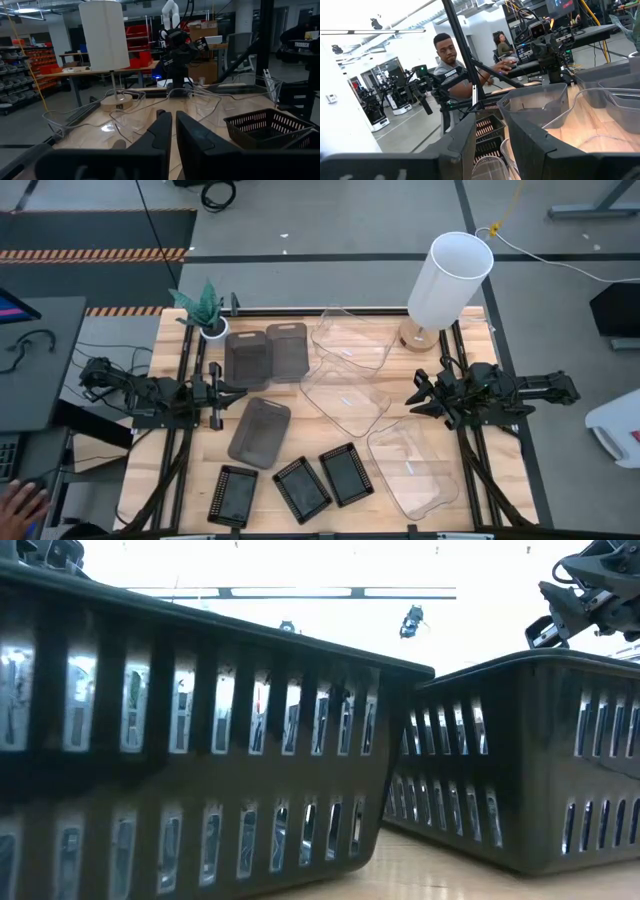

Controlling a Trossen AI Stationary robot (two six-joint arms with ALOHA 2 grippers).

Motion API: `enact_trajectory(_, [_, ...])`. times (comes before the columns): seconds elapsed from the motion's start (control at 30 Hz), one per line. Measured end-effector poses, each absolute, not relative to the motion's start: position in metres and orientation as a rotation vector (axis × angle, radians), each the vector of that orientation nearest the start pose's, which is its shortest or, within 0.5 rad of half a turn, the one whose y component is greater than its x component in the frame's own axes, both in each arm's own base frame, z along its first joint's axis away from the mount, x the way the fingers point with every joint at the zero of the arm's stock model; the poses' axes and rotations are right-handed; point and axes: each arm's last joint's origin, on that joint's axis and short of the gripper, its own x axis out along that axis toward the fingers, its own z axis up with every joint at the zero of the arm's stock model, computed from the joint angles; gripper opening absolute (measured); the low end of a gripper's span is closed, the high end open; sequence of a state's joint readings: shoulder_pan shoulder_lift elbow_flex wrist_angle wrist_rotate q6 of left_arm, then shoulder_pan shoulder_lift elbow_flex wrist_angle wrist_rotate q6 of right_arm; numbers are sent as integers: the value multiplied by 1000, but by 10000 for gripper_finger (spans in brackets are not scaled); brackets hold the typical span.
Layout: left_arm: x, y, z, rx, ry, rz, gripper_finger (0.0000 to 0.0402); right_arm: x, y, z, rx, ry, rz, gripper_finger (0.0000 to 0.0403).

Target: Stack baskets by color

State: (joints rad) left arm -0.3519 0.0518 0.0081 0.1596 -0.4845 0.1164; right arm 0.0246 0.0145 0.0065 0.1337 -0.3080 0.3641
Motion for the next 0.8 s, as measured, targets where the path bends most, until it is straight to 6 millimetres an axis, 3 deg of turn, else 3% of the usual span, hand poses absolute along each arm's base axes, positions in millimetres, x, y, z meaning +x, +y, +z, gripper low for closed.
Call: enact_trajectory(0.8, [95,-21,177,69,-98,138,26,96,11,177,342,-63,352,122])
